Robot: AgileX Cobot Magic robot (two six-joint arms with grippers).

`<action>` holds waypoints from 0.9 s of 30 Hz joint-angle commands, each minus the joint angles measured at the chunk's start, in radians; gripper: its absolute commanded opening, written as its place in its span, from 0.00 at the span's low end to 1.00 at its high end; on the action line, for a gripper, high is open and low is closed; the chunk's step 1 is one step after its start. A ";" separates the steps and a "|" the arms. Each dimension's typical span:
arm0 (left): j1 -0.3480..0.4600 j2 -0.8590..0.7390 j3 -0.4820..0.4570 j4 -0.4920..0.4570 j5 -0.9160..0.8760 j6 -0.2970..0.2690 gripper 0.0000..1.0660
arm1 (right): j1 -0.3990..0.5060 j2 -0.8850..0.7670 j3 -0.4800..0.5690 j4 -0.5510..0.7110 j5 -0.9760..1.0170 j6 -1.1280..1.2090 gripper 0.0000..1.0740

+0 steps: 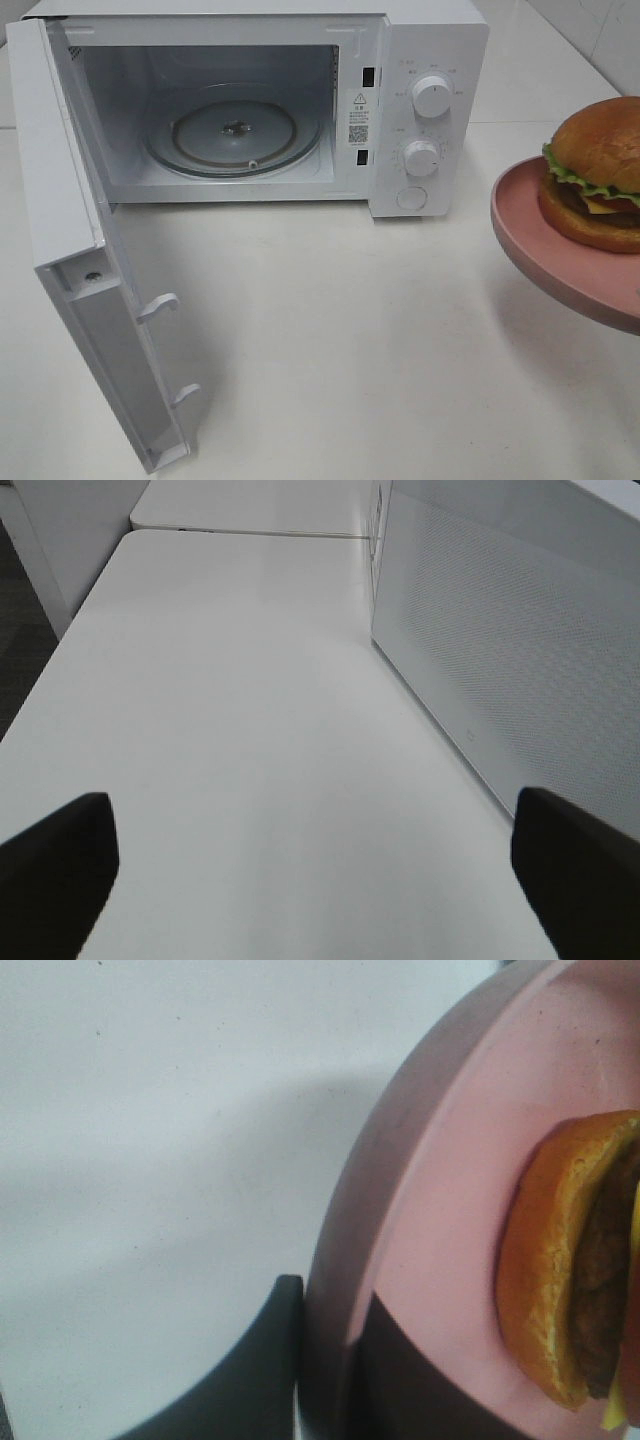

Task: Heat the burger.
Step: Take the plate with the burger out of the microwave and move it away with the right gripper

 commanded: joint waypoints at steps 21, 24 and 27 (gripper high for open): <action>0.003 -0.021 0.002 0.000 -0.008 -0.009 0.94 | -0.001 0.088 0.049 -0.347 -0.002 0.581 0.00; 0.003 -0.021 0.002 0.000 -0.008 -0.009 0.94 | -0.001 0.168 0.047 -0.394 -0.002 0.732 0.00; 0.003 -0.021 0.002 0.000 -0.008 -0.009 0.94 | -0.001 0.232 0.044 -0.421 -0.002 0.857 0.00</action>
